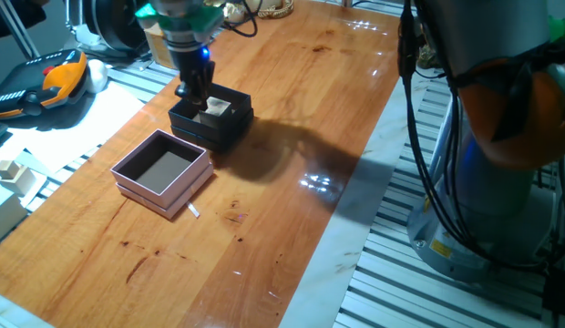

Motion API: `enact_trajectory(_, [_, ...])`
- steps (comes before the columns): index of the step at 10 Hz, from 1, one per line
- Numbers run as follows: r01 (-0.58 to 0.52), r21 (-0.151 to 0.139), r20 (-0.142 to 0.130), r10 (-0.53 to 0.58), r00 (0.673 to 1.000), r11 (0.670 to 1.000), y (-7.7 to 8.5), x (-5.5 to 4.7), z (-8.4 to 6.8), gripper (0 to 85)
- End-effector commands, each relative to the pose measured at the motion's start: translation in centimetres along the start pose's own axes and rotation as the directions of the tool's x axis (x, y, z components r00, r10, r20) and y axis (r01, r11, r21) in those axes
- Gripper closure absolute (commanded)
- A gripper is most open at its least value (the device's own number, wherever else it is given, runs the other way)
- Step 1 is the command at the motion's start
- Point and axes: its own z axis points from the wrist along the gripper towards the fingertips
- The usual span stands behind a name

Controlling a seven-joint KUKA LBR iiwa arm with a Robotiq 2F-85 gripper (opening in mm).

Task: Move an object from one box to another

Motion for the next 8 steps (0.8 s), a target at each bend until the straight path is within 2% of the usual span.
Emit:
enact_trajectory(1, [0.01,-0.004,0.001,-0.01,1.0,1.0,-0.5,-0.1,0.2,85.0])
enact_trajectory(4, [0.03,-0.017,0.001,-0.03,1.0,0.999,-1.8,-0.4,0.4,85.0])
enact_trajectory(8, [0.078,-0.009,0.011,-0.077,0.997,0.997,-2.6,-0.7,1.0,85.0])
